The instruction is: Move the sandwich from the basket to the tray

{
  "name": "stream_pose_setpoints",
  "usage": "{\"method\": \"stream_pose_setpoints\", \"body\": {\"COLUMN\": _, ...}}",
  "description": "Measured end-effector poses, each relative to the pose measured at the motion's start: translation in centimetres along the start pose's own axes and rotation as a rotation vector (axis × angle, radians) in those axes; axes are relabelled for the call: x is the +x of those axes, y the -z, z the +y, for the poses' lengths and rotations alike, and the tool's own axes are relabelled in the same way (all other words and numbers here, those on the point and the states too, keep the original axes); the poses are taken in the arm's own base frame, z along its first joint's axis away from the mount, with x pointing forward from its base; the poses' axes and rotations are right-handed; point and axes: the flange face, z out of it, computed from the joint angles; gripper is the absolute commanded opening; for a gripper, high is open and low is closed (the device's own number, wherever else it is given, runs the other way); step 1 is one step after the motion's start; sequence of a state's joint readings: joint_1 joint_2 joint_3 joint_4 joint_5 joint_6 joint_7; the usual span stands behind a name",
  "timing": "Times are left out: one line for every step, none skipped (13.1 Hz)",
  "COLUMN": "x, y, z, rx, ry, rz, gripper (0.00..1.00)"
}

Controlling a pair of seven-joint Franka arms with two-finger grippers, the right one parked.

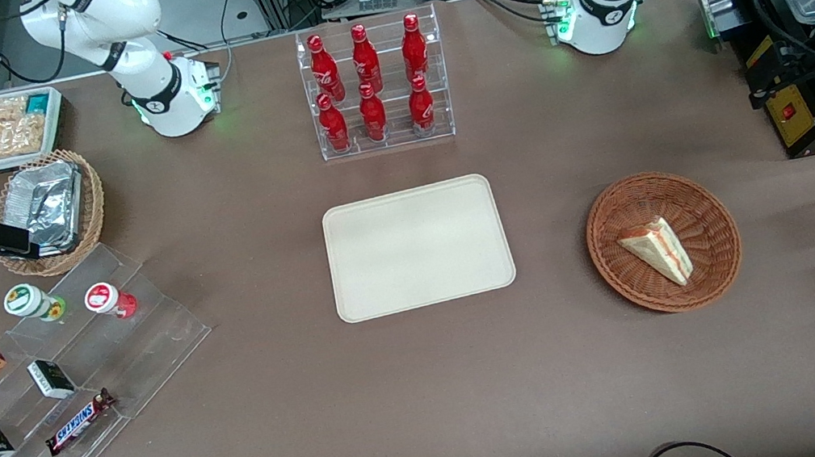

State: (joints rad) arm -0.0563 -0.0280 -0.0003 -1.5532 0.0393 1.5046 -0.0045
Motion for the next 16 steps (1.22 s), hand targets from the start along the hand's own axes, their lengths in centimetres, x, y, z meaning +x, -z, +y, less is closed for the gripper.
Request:
{"method": "stream_pose_setpoints", "body": {"x": 0.0, "y": 0.0, "z": -0.1, "rx": -0.002, "ry": 0.002, "rz": 0.000, "gripper": 1.00}}
{"method": "stream_pose_setpoints", "body": {"x": 0.1, "y": -0.1, "z": -0.1, "rx": -0.003, "ry": 0.002, "rz": -0.002, "gripper": 1.00}}
{"method": "stream_pose_setpoints", "body": {"x": 0.1, "y": -0.2, "z": -0.1, "rx": -0.003, "ry": 0.002, "rz": -0.005, "gripper": 1.00}}
{"method": "stream_pose_setpoints", "body": {"x": 0.3, "y": -0.5, "z": -0.1, "rx": -0.003, "ry": 0.001, "rz": -0.010, "gripper": 1.00}}
{"method": "stream_pose_setpoints", "body": {"x": 0.7, "y": -1.1, "z": 0.0, "rx": -0.003, "ry": 0.001, "rz": -0.015, "gripper": 1.00}}
{"method": "stream_pose_setpoints", "body": {"x": 1.3, "y": -2.1, "z": 0.1, "rx": -0.003, "ry": 0.001, "rz": -0.022, "gripper": 1.00}}
{"method": "stream_pose_setpoints", "body": {"x": 2.2, "y": -3.7, "z": 0.2, "rx": -0.002, "ry": 0.007, "rz": -0.028, "gripper": 1.00}}
{"method": "stream_pose_setpoints", "body": {"x": 3.2, "y": -5.8, "z": 0.5, "rx": -0.002, "ry": 0.019, "rz": -0.026, "gripper": 1.00}}
{"method": "stream_pose_setpoints", "body": {"x": 4.1, "y": -8.1, "z": 1.1, "rx": -0.002, "ry": 0.036, "rz": -0.023, "gripper": 1.00}}
{"method": "stream_pose_setpoints", "body": {"x": 4.7, "y": -10.3, "z": 1.8, "rx": -0.002, "ry": 0.058, "rz": -0.022, "gripper": 1.00}}
{"method": "stream_pose_setpoints", "body": {"x": 5.0, "y": -12.3, "z": 2.7, "rx": -0.002, "ry": 0.086, "rz": -0.021, "gripper": 1.00}}
{"method": "stream_pose_setpoints", "body": {"x": 5.2, "y": -14.1, "z": 3.9, "rx": -0.001, "ry": 0.115, "rz": -0.021, "gripper": 1.00}}
{"method": "stream_pose_setpoints", "body": {"x": 5.4, "y": -15.5, "z": 5.1, "rx": 0.000, "ry": 0.152, "rz": -0.026, "gripper": 1.00}}
{"method": "stream_pose_setpoints", "body": {"x": 5.6, "y": -16.6, "z": 5.8, "rx": 0.001, "ry": 0.190, "rz": -0.028, "gripper": 1.00}}
{"method": "stream_pose_setpoints", "body": {"x": 6.0, "y": -17.8, "z": 6.4, "rx": -0.001, "ry": 0.225, "rz": -0.024, "gripper": 1.00}}
{"method": "stream_pose_setpoints", "body": {"x": 6.2, "y": -19.1, "z": 6.9, "rx": -0.003, "ry": 0.260, "rz": -0.020, "gripper": 1.00}}
